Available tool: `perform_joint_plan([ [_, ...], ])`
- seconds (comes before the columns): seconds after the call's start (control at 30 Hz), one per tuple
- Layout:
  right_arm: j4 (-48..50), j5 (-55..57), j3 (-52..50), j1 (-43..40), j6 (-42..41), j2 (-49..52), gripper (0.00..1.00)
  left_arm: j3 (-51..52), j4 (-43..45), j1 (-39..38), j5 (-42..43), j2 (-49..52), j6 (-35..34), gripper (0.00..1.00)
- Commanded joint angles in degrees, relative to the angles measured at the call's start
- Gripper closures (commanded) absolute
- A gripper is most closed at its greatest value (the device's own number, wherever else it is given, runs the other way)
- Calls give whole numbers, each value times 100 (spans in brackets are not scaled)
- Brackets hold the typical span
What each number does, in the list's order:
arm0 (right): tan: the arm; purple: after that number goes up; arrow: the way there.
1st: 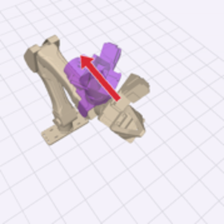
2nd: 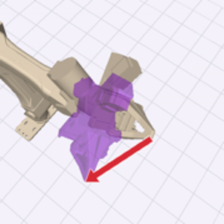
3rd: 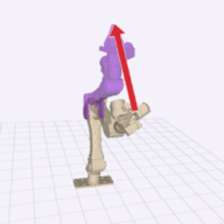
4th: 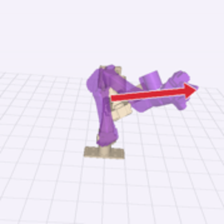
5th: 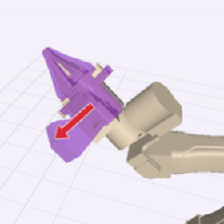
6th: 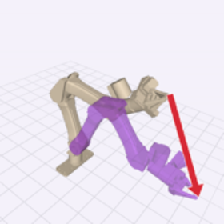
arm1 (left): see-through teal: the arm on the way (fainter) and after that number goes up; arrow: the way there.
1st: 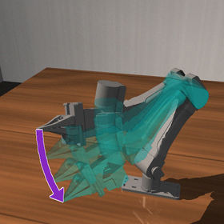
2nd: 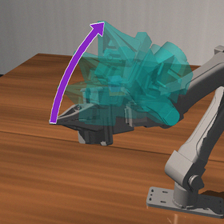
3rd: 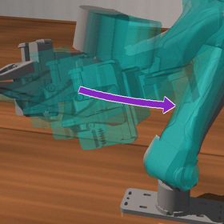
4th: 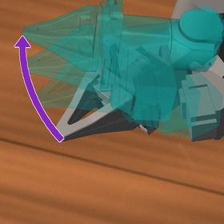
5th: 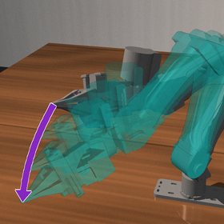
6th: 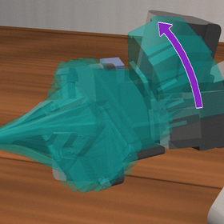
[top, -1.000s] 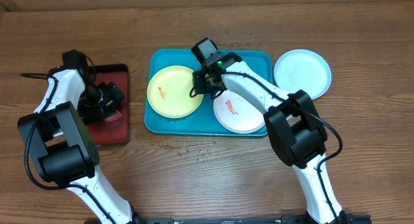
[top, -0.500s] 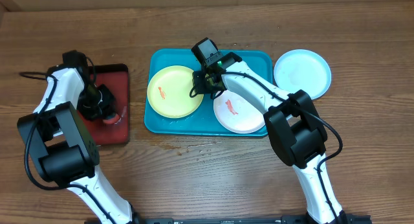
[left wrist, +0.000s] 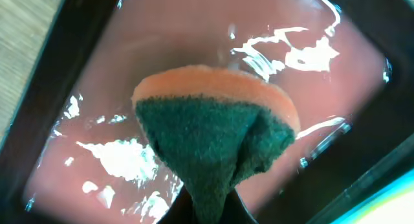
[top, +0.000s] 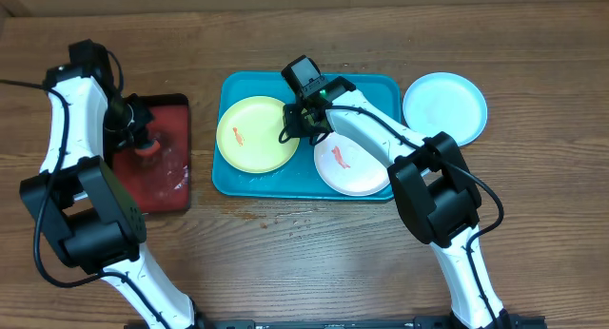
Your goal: Clean dirty plates on tray and stack at the side
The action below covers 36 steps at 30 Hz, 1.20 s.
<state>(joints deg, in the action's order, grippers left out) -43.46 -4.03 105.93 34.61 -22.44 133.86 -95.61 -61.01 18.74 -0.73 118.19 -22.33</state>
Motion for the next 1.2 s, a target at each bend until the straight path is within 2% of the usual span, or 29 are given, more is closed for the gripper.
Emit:
perform_joint_plan([
  [0.0, 33, 321, -120, 31, -9, -195, 96, 625, 341, -39, -146, -15, 7, 96],
  [0.17, 98, 337, -247, 31, -9, -195, 96, 852, 407, -39, -109, -33, 7, 96],
  [0.33, 162, 330, -313, 31, -13, -195, 96, -81, -321, -39, 153, -214, 48, 96],
  [0.47, 177, 262, -313, 33, -15, -195, 96, -833, -723, -107, 1036, -492, 420, 96],
  [0.6, 192, 247, -313, 31, -39, -195, 96, -890, -750, -352, 1864, -732, 573, 96],
  [0.8, 282, 247, -313, 31, -208, -195, 96, -675, -699, -1176, 1871, -577, 560, 96],
  [1.0, 262, 249, -313, 26, -315, -195, 96, -330, -52, -2015, 1427, -155, -33, 96],
  [1.17, 229, 251, -313, 26, -315, -195, 96, -264, 334, -2441, 1292, 289, -87, 96],
])
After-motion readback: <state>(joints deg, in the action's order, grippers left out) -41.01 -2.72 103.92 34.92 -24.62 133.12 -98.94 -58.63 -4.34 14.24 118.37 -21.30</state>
